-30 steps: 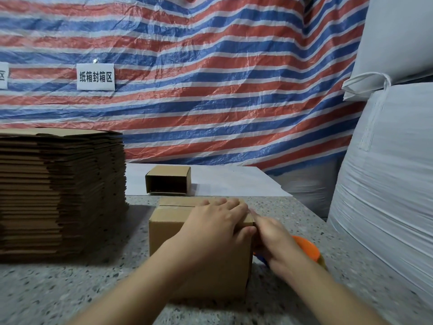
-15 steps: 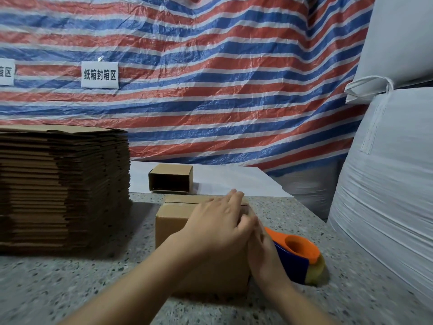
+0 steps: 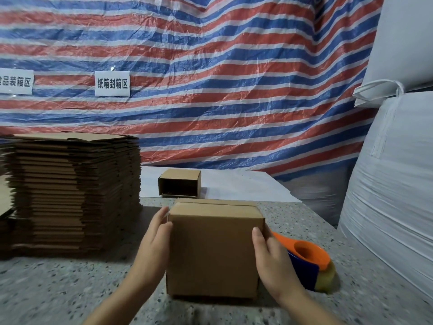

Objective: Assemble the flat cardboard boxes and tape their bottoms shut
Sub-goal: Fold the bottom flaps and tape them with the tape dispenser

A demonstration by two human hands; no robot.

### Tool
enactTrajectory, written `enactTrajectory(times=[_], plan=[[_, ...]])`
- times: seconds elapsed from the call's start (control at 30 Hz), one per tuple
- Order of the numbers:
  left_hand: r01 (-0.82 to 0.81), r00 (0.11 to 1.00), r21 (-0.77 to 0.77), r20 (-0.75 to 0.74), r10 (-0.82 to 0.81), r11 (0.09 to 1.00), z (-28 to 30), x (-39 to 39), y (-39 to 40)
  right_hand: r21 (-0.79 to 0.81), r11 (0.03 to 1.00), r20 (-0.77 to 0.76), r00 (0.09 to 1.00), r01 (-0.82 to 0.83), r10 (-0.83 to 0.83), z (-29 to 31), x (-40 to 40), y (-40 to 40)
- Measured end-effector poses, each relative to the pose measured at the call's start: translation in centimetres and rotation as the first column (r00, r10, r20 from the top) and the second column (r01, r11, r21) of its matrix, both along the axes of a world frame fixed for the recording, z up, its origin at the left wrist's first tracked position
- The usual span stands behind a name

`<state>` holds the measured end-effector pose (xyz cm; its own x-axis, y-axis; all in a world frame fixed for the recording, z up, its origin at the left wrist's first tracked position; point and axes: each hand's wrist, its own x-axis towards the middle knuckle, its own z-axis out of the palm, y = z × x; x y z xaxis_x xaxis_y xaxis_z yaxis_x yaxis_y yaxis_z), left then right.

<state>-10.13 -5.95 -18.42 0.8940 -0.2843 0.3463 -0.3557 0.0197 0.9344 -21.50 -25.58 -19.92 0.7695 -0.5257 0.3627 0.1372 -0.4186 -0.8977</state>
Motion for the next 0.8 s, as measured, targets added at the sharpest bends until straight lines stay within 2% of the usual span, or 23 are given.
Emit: enactTrajectory(times=[0.1,0.27,0.33,0.4,0.47,0.57,0.7,0.8], plan=[[-0.017,1.0,0.03,-0.018,0.018,0.999,1.7,2.1,-0.7,-0.14,0.976,-0.11,0.977,0.169,-0.185,2.7,2.7,-1.7],[-0.044,0.949,0.114,-0.304,0.077,0.993,2.9,7.7,-3.3,-0.225,0.949,-0.399,0.868,0.219,-0.295,5.2,9.8,-4.9],[-0.075,0.923,0.137,-0.365,0.12,0.988,2.0,9.2,-4.1,-0.221,0.958,-0.533,0.8,0.182,-0.276,4.9,11.4,-5.1],[-0.099,0.895,0.169,-0.415,0.162,0.981,1.1,10.5,-4.8,-0.116,0.983,-0.614,0.768,0.139,-0.181,4.3,12.6,-5.3],[-0.073,0.851,0.143,-0.508,0.137,0.987,0.7,11.7,-5.3,-0.028,0.993,-0.61,0.784,0.119,-0.111,3.8,13.4,-5.9],[-0.023,0.802,0.132,-0.59,0.097,0.991,-0.2,13.2,-5.5,-0.108,0.991,-0.606,0.785,0.077,-0.127,3.3,13.2,-6.7],[-0.022,0.822,0.187,-0.555,0.125,0.982,-1.2,15.0,-6.8,-0.116,0.989,-0.655,0.756,-0.097,-0.003,3.7,13.2,-8.1],[-0.004,0.909,0.204,-0.406,0.089,0.979,0.4,17.5,-9.4,-0.213,0.975,-0.607,0.791,-0.066,-0.079,5.5,16.3,-10.0]])
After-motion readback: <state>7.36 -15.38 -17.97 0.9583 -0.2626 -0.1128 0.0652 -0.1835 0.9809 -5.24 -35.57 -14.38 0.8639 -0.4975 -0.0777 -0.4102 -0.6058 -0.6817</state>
